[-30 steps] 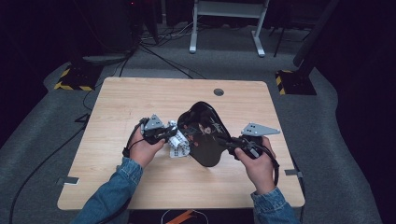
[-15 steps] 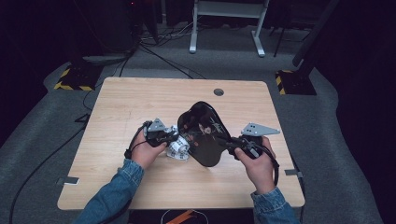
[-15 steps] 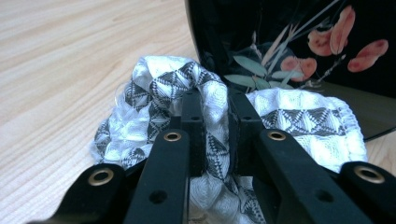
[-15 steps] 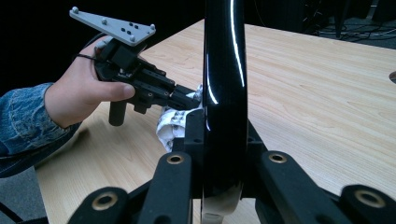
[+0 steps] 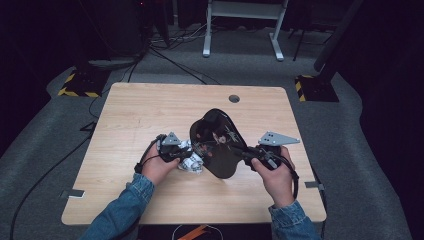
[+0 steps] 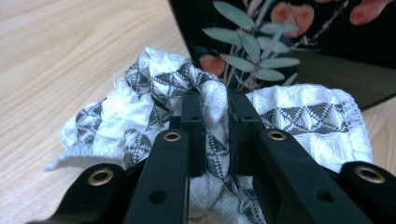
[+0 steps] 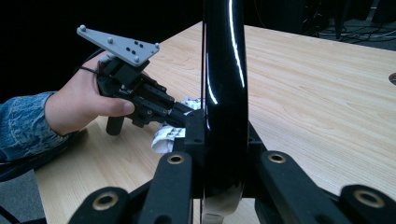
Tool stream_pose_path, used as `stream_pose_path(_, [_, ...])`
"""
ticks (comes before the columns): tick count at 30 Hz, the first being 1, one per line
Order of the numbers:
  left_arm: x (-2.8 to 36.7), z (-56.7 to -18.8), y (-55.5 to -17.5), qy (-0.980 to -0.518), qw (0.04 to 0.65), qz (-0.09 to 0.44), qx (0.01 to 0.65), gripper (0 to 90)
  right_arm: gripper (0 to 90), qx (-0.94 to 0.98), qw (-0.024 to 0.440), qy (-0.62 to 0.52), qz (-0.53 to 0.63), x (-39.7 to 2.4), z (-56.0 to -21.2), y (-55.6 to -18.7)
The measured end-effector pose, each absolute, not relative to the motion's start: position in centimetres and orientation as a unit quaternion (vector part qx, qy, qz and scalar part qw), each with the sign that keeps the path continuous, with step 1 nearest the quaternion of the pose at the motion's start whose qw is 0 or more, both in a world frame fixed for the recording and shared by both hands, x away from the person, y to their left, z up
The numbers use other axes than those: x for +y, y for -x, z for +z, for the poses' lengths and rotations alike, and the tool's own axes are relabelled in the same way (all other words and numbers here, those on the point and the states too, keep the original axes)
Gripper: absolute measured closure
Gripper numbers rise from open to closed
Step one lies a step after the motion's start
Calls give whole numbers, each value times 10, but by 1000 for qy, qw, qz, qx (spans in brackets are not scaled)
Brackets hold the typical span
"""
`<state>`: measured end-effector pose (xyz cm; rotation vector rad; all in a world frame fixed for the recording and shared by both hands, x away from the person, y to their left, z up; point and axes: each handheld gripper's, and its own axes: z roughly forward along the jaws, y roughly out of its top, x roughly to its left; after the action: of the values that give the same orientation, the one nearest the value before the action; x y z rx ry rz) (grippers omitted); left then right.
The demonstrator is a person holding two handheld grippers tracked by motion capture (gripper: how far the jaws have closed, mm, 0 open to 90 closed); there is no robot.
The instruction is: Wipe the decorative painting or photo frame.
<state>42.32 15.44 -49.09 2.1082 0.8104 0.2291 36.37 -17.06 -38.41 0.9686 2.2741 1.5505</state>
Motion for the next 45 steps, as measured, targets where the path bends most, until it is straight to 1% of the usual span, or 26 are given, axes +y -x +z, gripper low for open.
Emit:
stream_pose_path(5, [152,-492,-421,-846,417,85,320,796,810,773,112,-331,529,-171,-384,-364])
stream_pose_path(8, [153,-492,-421,-848,416,92,316,795,811,773,112,-331,529,-171,-384,-365])
stream_pose_path(11, [155,-491,-420,-844,421,84,321,796,811,774,110,-331,529,-172,-385,-365])
stream_pose_path(15, [162,-481,-416,-836,436,87,321,796,810,774,109,-330,529,-173,-385,-366])
stream_pose_path(16, [165,-478,-416,-835,438,93,319,796,811,774,108,-329,529,-173,-385,-366])
stream_pose_path(17, [172,-473,-414,-826,452,91,323,796,811,774,108,-329,530,-173,-385,-366])
stream_pose_path(20, [179,-466,-412,-822,457,103,323,796,810,774,108,-329,530,-173,-385,-367])
stream_pose_path(23, [188,-456,-407,-811,470,105,331,796,810,775,108,-328,529,-173,-385,-367])
stream_pose_path(30, [212,-430,-395,-787,494,134,344,795,810,777,107,-324,529,-173,-384,-368])
stream_pose_path(36, [234,-415,-389,-767,509,154,360,795,810,777,107,-323,529,-171,-384,-370])
stream_pose_path(40, [248,-411,-389,-757,513,161,372,794,810,778,107,-322,528,-171,-384,-370])
stream_pose_path(45, [272,-417,-393,-742,508,168,405,793,809,778,107,-322,528,-171,-384,-370])
